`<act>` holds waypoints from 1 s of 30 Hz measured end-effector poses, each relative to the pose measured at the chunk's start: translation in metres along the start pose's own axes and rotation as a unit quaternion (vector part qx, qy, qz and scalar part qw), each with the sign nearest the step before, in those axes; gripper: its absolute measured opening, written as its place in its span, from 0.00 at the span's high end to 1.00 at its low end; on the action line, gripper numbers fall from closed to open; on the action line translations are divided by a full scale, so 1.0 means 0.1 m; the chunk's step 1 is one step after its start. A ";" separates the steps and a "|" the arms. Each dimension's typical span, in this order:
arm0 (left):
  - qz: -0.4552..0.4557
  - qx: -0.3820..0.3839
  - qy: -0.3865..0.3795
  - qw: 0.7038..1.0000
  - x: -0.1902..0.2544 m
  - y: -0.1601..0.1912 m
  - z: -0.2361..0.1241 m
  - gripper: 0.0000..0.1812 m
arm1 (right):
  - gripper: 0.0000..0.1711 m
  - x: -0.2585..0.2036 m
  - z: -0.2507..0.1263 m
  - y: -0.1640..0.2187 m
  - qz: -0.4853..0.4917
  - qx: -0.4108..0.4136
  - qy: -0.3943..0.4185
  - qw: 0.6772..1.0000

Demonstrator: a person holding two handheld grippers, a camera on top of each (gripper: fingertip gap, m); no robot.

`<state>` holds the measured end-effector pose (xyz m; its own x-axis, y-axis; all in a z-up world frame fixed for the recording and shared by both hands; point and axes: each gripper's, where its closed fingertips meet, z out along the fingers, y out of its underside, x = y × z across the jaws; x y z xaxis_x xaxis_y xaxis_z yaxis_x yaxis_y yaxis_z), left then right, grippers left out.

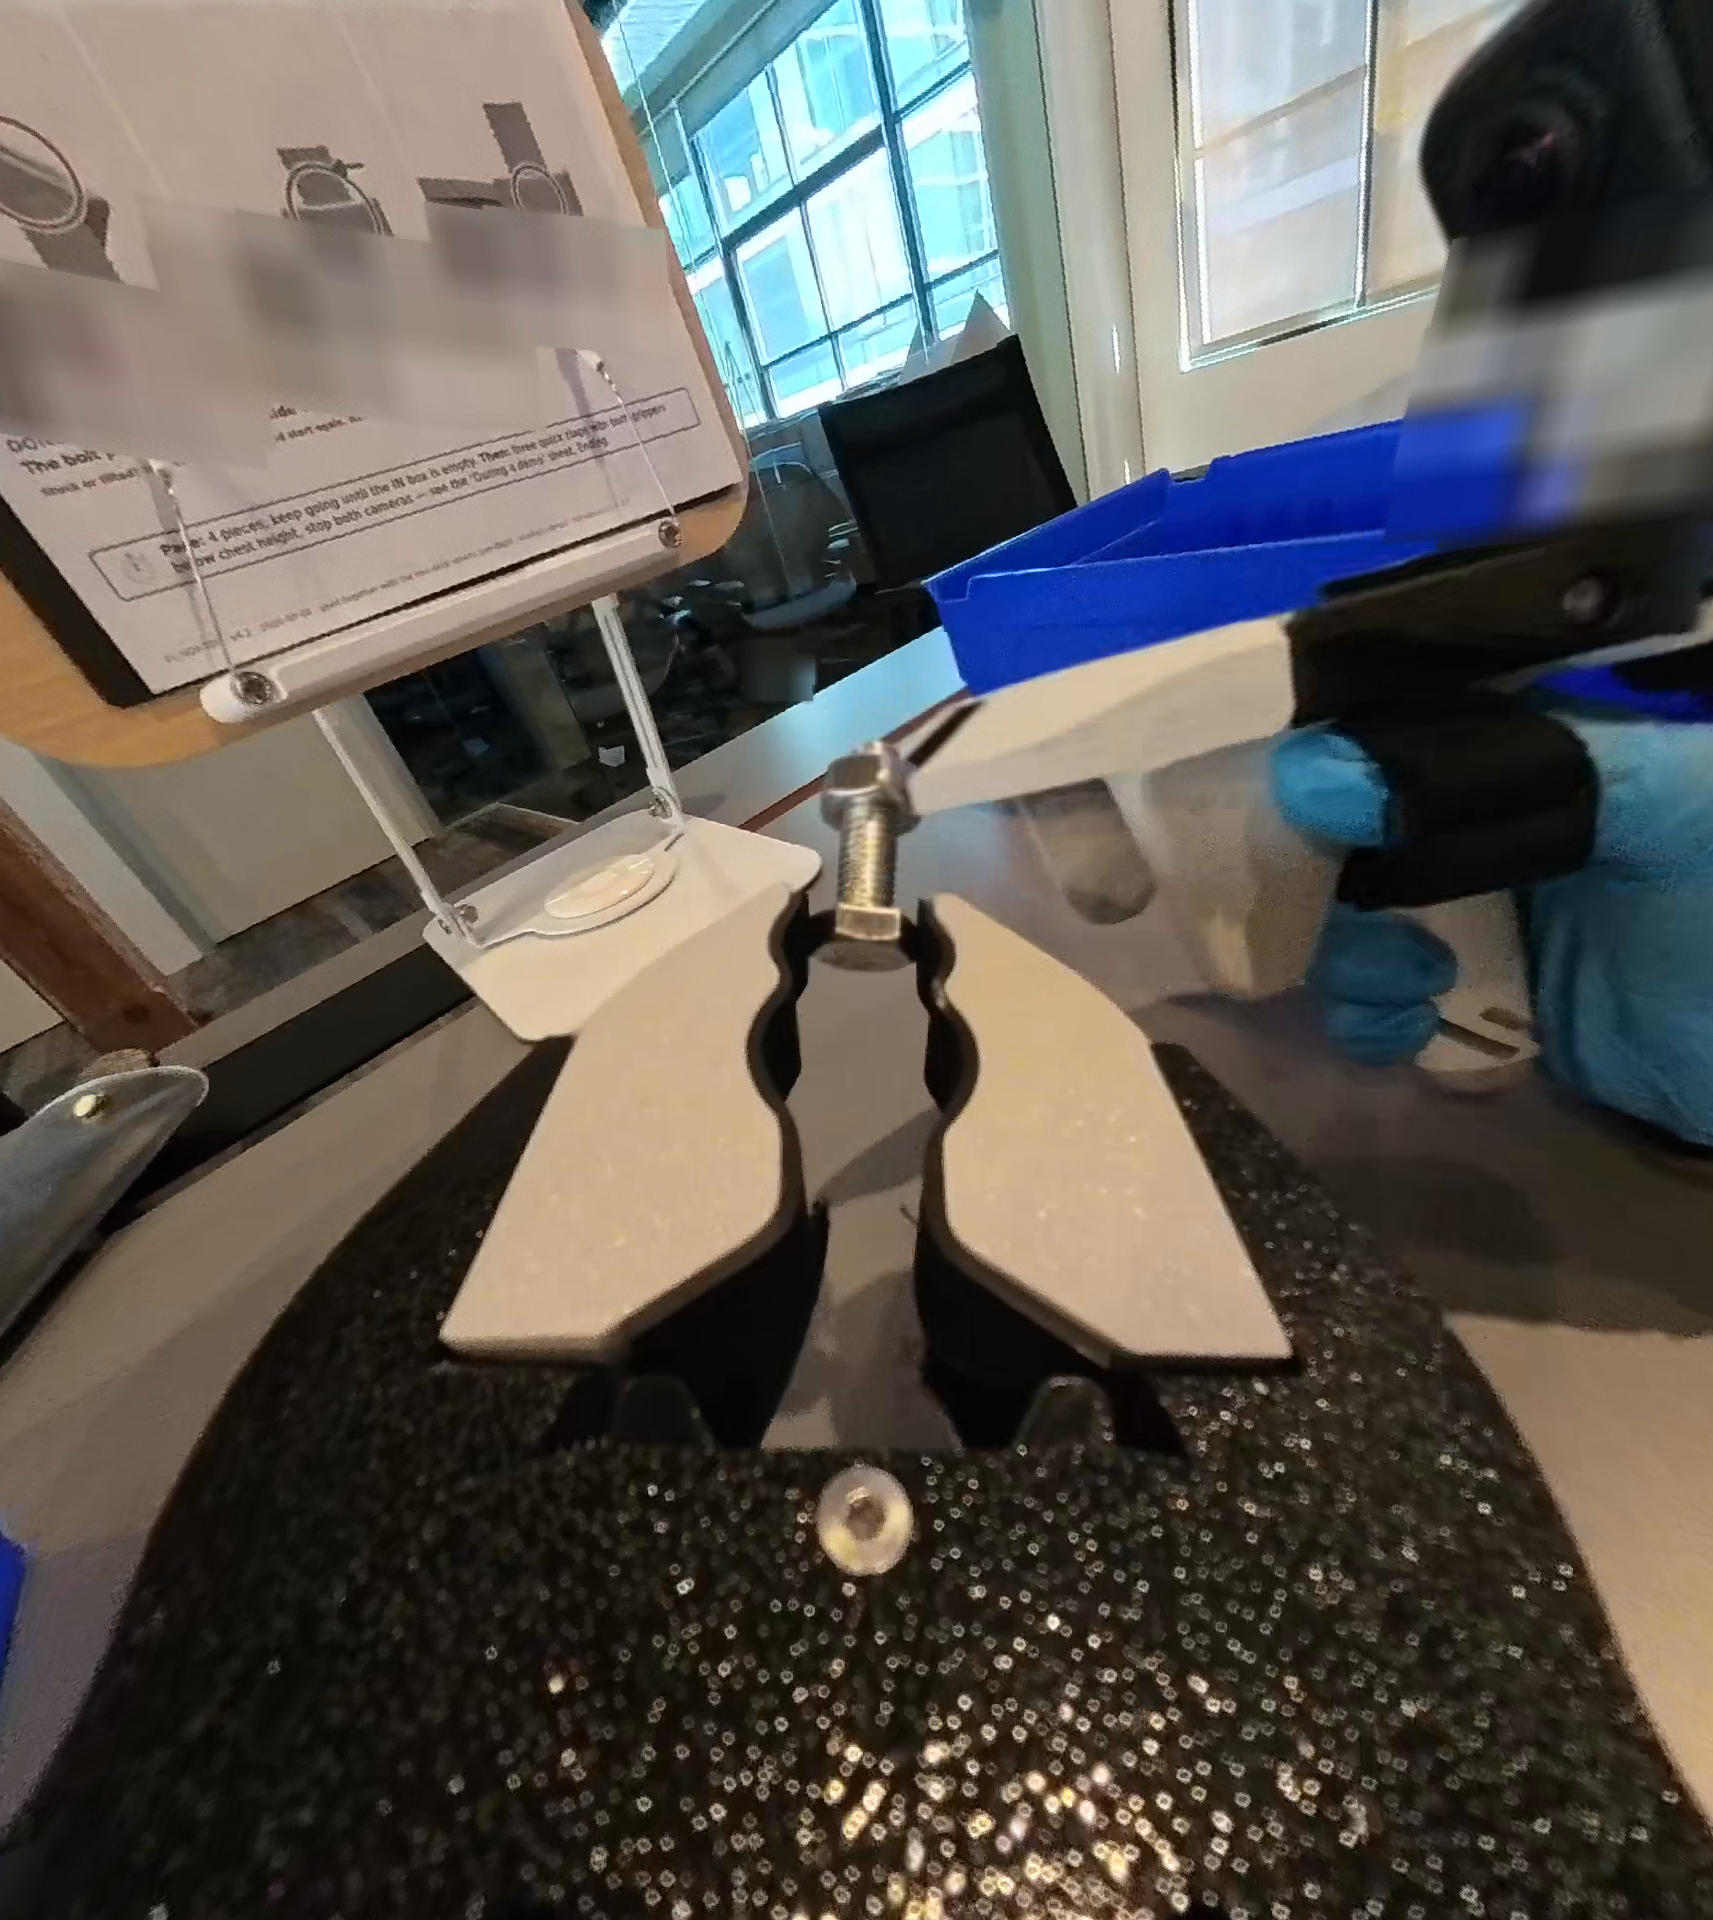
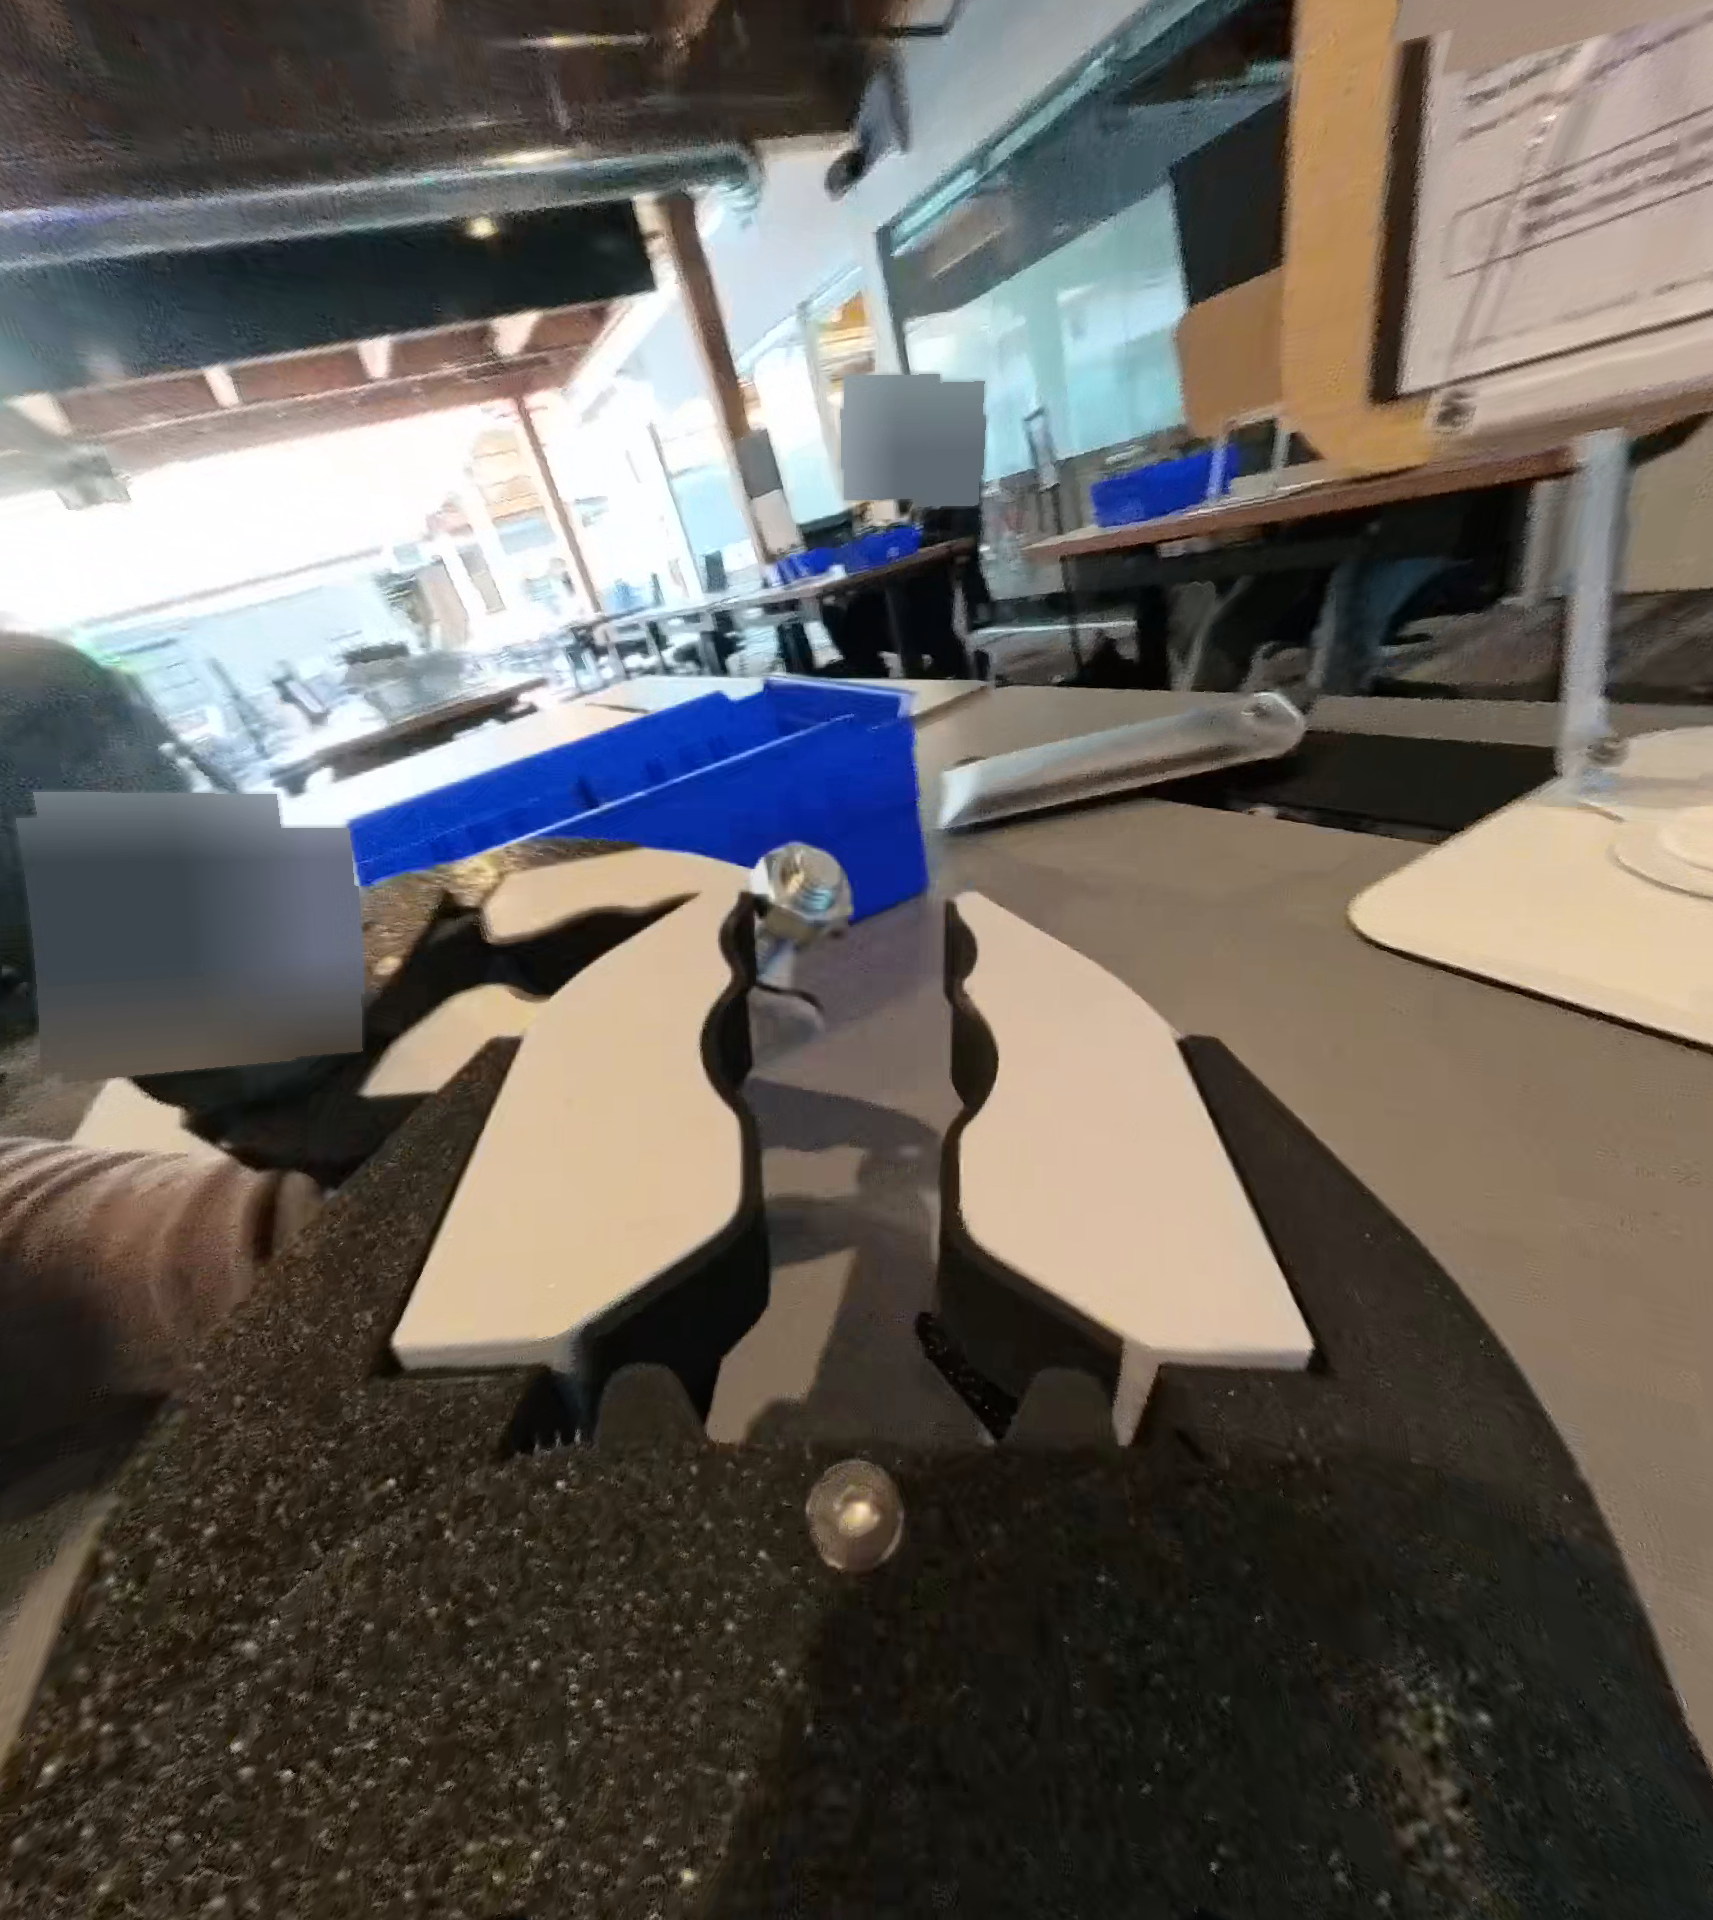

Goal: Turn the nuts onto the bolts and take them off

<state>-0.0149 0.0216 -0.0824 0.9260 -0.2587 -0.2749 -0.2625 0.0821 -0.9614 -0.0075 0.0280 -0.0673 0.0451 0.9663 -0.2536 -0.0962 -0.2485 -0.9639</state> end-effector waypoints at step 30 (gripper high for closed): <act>-0.004 0.030 0.016 0.999 0.01 -0.09 -0.03 0.89 | 0.83 0.08 -0.10 -0.01 0.077 0.019 -0.041 0.996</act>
<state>-0.0123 0.0175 -0.0743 0.9187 -0.2891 -0.2690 -0.2382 0.1375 -0.9614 0.0027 0.0349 -0.0694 -0.0550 0.9200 -0.3882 -0.1339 -0.3920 -0.9102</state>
